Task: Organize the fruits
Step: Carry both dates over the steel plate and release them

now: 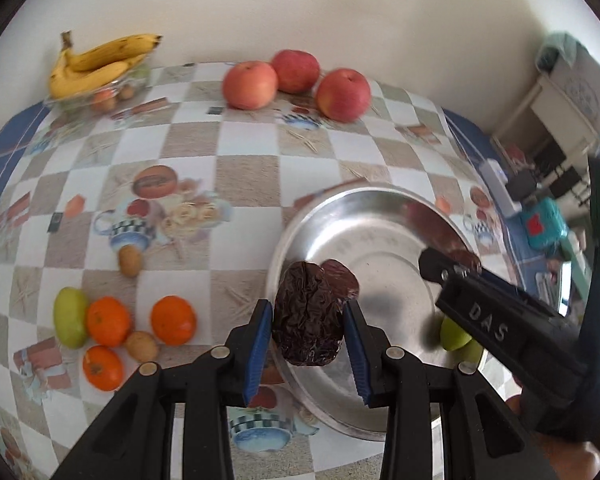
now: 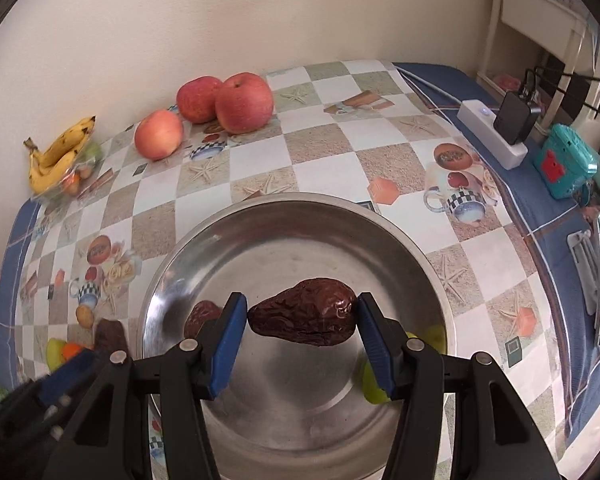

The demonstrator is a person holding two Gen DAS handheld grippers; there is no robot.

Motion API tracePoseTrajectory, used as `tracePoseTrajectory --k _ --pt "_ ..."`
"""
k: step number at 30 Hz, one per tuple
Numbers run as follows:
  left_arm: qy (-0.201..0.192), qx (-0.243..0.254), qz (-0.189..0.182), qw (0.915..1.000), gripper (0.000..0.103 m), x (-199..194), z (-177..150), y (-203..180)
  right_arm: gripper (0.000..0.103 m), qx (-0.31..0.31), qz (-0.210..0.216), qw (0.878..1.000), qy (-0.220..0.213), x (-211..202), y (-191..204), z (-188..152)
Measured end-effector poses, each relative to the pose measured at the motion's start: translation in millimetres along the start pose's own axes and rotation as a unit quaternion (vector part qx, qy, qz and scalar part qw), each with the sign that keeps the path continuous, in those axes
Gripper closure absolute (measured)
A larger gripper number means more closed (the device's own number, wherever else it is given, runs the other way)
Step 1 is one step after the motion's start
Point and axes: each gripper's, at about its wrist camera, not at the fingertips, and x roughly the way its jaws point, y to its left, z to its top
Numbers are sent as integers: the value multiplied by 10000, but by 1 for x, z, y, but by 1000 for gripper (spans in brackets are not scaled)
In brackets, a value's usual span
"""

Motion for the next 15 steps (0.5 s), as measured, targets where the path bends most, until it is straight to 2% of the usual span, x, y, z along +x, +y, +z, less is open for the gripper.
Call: tracePoseTrajectory --k 5,13,15 --pt "362 79 -63 9993 64 22 3 -15 45 226 15 9996 152 13 -10 7" --pt "569 244 -223 9978 62 33 -2 -26 44 307 22 9992 268 25 -20 14" --pt "602 213 -260 9976 55 33 -4 -25 44 319 45 9991 271 25 -20 13"
